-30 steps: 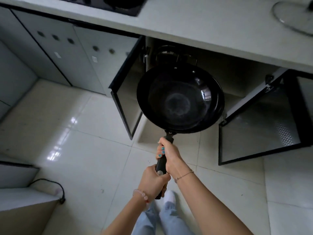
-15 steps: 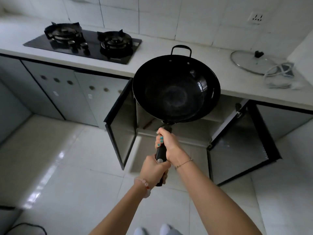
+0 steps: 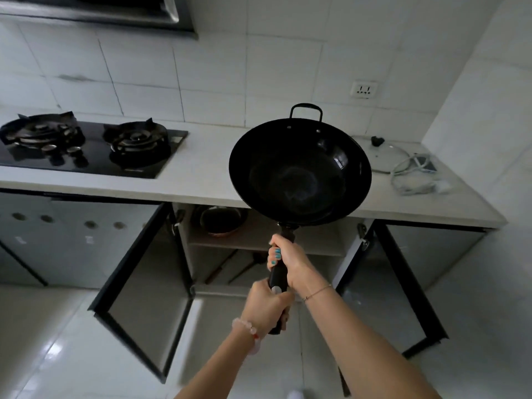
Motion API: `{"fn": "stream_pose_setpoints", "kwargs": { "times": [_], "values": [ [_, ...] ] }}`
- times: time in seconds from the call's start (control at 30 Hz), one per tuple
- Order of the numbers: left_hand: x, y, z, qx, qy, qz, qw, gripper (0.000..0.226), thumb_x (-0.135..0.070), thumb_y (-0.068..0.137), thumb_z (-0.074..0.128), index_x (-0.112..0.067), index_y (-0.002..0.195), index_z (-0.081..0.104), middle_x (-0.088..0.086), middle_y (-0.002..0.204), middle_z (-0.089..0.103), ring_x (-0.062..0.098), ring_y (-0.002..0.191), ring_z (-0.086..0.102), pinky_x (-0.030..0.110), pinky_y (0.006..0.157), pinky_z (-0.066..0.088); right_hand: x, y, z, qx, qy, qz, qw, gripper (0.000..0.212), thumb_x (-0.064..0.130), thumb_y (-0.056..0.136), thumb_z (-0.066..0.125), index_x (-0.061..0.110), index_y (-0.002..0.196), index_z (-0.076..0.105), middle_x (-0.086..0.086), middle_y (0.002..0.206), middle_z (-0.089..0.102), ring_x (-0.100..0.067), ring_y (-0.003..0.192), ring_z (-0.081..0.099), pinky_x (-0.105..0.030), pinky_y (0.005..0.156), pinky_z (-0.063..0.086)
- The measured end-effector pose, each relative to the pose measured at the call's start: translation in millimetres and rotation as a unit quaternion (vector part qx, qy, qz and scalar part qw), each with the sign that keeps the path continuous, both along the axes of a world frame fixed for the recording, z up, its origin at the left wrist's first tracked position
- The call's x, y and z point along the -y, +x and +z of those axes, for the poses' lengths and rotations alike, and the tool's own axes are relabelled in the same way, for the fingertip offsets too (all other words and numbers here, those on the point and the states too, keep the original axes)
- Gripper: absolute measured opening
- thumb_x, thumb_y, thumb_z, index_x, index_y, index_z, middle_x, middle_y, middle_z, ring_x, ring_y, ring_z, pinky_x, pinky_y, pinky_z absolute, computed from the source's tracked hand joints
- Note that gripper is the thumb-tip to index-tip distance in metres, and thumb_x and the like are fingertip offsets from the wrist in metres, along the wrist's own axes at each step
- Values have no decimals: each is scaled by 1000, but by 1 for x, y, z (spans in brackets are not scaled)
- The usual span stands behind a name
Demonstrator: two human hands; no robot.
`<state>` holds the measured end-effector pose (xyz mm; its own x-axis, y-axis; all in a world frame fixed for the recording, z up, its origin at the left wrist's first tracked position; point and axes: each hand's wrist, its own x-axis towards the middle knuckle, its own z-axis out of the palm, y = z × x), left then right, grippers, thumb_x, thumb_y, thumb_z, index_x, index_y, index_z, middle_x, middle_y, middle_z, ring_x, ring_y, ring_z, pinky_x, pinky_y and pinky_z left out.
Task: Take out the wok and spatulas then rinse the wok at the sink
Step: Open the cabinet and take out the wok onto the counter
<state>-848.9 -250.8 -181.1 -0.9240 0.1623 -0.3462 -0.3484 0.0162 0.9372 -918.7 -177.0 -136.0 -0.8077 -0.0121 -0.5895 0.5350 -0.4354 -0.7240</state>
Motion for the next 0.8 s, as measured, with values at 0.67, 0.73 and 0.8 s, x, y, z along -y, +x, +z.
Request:
{"fn": "stream_pose_setpoints", "kwargs": {
  "times": [0.67,0.73,0.8],
  "values": [
    [-152,-211,-9,75,-27,-26,996,10,-3,73,60,-9,68,53,1,45,53,14,35,50,24,40,45,-160,-216,-42,83,-17,-15,996,31,6,81,56,14,53,45,5,37,41,-7,29,35,-17,32,33],
    [-151,-225,-13,91,-26,-32,995,10,-3,72,60,-8,67,53,0,42,53,15,35,49,24,39,44,-160,-228,-48,93,-20,-27,995,28,6,81,56,13,56,46,4,37,42,-7,29,36,-16,32,33],
    [-148,-238,-17,94,-34,-42,994,10,-3,71,59,-9,67,52,-1,41,52,14,34,49,23,39,43,-159,-238,-51,98,-24,-31,994,27,6,81,56,13,57,47,4,38,42,-7,29,37,-17,32,34]
  ]
}}
